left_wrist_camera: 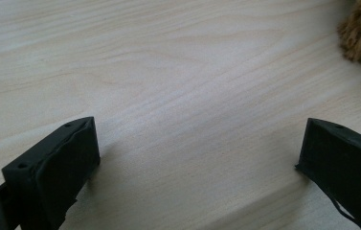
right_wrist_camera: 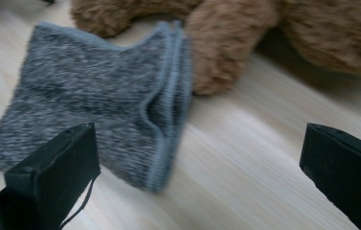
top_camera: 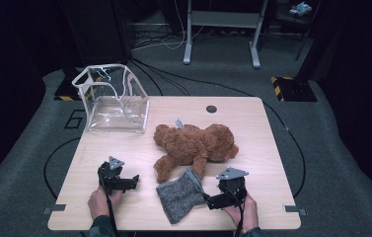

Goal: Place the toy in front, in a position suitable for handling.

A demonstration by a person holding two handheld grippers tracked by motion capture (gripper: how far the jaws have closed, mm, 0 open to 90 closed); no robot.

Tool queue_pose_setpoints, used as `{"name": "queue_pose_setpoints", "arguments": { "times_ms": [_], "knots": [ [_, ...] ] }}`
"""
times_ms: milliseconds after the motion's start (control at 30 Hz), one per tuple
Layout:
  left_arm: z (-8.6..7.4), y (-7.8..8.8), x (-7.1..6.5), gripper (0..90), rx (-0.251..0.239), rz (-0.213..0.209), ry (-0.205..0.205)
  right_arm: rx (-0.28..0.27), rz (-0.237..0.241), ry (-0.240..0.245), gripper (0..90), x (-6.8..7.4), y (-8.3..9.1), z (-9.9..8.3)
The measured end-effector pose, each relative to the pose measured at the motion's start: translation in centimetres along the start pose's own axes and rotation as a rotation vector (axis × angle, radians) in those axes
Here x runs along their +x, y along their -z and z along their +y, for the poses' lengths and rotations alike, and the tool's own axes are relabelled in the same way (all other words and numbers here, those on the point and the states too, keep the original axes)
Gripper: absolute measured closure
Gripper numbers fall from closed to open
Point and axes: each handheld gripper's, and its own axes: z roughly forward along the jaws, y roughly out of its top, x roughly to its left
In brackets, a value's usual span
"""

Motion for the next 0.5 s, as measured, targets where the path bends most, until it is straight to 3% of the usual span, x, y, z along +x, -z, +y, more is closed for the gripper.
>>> {"name": "queue_pose_setpoints", "arguments": {
  "times_ms": [200, 300, 500],
  "knots": [
    [0.0, 0.0, 0.0, 0.0, -0.001, 0.000, 0.000, 0.018, 0.048, 0.050, 1.8, 2.4, -1.6, 0.9],
    [0.0, 0.0, 0.0, 0.0, -0.001, 0.001, 0.001, 0.029, 0.072, 0.099, 3.8, 3.6, -2.6, 1.2],
    [0.0, 0.0, 0.0, 0.0, 0.001, 0.000, 0.002, 0.039, 0.107, 0.150, 11.8, 5.4, -3.9, 1.2]
  ]
}}
